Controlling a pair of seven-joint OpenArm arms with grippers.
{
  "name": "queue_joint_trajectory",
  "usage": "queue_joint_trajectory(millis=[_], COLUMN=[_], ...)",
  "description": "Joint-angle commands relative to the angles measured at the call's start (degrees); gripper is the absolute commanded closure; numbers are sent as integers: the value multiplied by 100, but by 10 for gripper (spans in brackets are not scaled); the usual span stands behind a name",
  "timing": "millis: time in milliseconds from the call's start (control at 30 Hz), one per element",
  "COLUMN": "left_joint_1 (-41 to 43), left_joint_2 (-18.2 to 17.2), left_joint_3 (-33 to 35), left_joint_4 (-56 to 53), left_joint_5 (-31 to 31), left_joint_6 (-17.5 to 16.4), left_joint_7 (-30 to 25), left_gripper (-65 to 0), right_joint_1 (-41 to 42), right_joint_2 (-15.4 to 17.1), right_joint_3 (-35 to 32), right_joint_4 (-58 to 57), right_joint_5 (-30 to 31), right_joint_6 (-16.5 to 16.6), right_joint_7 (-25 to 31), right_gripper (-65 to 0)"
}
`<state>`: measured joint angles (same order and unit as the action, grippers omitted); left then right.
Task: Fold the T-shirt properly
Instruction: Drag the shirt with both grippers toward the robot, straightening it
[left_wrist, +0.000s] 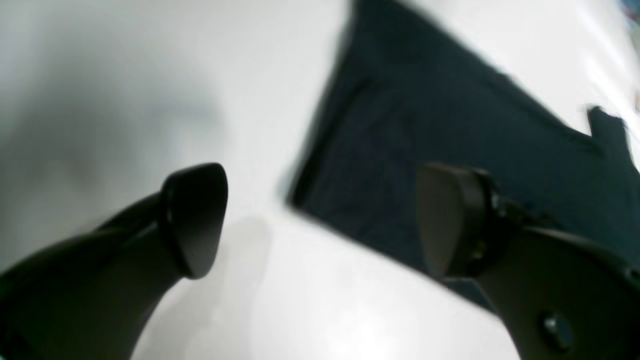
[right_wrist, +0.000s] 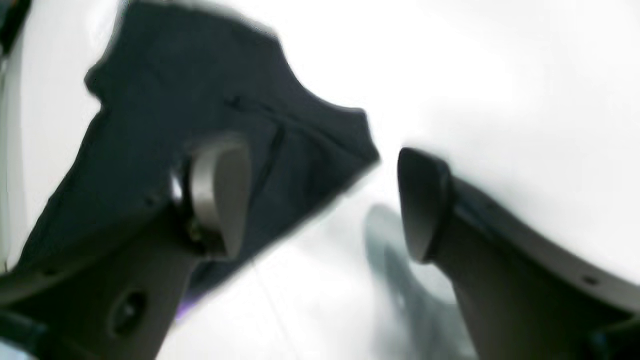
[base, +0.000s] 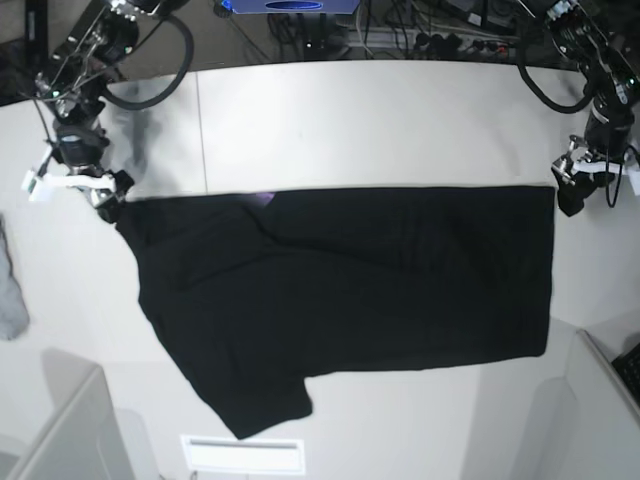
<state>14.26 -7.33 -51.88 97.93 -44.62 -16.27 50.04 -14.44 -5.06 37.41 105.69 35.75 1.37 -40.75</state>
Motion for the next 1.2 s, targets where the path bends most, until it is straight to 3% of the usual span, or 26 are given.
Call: queue_joint_trajectory(millis=[0, 267, 667, 833, 867, 933, 1033, 1100, 1167], left_joint_1=[-42, -244, -982, -1184, -1202, -1228, -1246, -1255, -1264], left_joint_2=[-27, 52, 43, 61, 61, 70, 61, 34, 17], left_joint_3=[-3, -12, 32, 32, 32, 32, 32, 32, 32], left_joint_4=[14, -945, -2167, -2316, -2316, -2316, -2342, -2466, -2562], left_joint_5=[-140, -96, -79, 458, 537, 563, 590, 590, 590], left_joint_6=[-47, -47, -39, -39, -39, -39, -39, -39, -39], left_joint_7=[-147, -182, -182, -182, -182, -182, -182, -182, -173], left_gripper=[-563, -563, -563, -555, -530, -420, -173, -13, 0], right_joint_1=[41, 208, 1140, 1351, 1351, 1334, 1290, 1281, 1290], right_joint_2=[-26, -105, -8, 124, 132, 141, 168, 168, 203], right_joint_3=[26, 0, 26, -27, -27, -27, -27, -27, 26], right_joint_4=[29, -701, -2274, -2696, -2723, -2714, -2714, -2714, -2714], right_joint_5=[87, 87, 87, 87, 87, 78, 60, 60, 60], right_joint_6=[35, 61, 70, 70, 70, 70, 70, 70, 70], right_joint_7=[97, -70, -96, -96, -96, -96, -87, -87, -87], right_gripper=[-446, -446, -443, -440, -438, -417, -308, -197, -78])
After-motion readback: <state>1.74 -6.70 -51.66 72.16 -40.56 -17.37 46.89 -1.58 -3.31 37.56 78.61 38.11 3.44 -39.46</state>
